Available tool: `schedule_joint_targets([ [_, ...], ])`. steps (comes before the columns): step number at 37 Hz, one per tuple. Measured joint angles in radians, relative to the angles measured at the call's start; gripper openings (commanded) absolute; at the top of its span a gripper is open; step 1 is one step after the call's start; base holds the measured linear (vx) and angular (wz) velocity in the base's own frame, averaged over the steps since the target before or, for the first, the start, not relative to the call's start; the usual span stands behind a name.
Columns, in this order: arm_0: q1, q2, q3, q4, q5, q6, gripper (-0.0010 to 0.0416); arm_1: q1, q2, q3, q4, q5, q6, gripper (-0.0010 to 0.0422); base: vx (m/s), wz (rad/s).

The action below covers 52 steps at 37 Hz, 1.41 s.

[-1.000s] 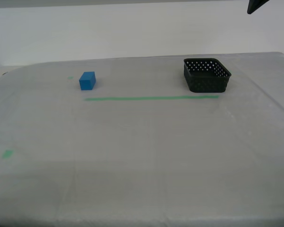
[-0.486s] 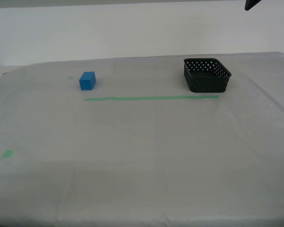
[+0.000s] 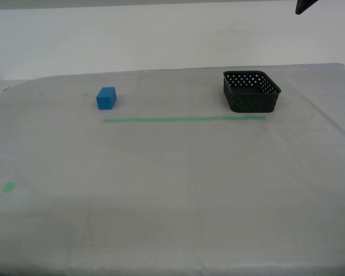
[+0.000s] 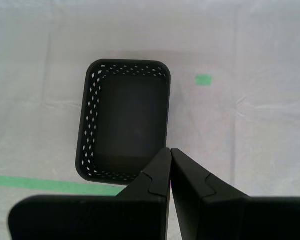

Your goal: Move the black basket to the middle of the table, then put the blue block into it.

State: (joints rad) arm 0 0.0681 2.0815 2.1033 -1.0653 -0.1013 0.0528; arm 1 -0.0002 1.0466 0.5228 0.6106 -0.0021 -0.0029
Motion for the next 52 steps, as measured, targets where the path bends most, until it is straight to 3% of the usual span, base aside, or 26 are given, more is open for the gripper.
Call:
schedule_joint_targets([
  [9, 0.001, 0.000, -0.011, 0.005, 0.000, 0.000, 0.0068, 0.000, 0.000, 0.000, 0.000, 0.000, 0.000, 0.0000, 0.000, 0.000],
  [36, 0.005, 0.000, -0.011, 0.043, -0.002, -0.003, 0.0349, 0.000, 0.000, 0.000, 0.000, 0.000, 0.000, 0.0000, 0.000, 0.000],
  [41, 0.005, 0.000, -0.011, 0.047, 0.000, -0.002, 0.0380, 0.000, 0.000, 0.000, 0.000, 0.000, 0.000, 0.0000, 0.000, 0.000],
  [45, 0.007, 0.000, -0.011, 0.048, 0.036, 0.003, 0.0402, 0.000, 0.000, 0.000, 0.000, 0.000, 0.000, 0.0000, 0.000, 0.000],
  [52, 0.010, 0.000, -0.011, 0.064, 0.050, 0.005, 0.0395, 0.000, 0.000, 0.000, 0.000, 0.000, 0.000, 0.0000, 0.000, 0.000],
])
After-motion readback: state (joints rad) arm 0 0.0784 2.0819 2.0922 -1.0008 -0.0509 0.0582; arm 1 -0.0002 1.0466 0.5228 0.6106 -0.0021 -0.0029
